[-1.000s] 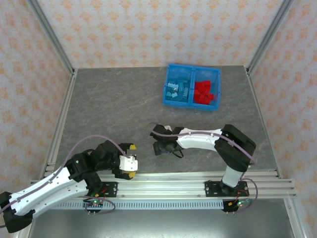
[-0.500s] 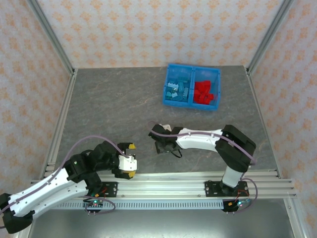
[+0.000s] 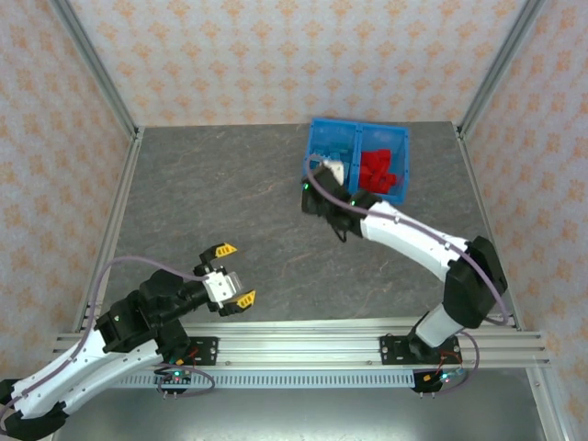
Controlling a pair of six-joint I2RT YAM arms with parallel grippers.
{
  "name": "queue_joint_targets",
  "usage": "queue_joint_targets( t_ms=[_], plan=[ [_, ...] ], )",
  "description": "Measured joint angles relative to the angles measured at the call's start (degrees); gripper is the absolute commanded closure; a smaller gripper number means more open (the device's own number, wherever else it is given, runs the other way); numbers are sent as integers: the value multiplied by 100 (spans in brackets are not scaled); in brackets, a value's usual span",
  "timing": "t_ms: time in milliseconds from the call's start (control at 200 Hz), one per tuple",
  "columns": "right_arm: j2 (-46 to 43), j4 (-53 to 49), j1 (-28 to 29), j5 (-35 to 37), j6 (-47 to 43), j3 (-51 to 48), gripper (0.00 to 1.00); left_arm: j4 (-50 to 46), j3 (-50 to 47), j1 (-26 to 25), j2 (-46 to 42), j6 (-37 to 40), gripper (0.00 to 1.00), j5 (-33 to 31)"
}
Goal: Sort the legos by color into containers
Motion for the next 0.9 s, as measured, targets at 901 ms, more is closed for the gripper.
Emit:
queue_joint_targets(
  t_ms=[901],
  plan=[
    [5652,-1150,-1893,-756,-905,7375,20,258,-33,376,380,-76,0,-203]
  ],
)
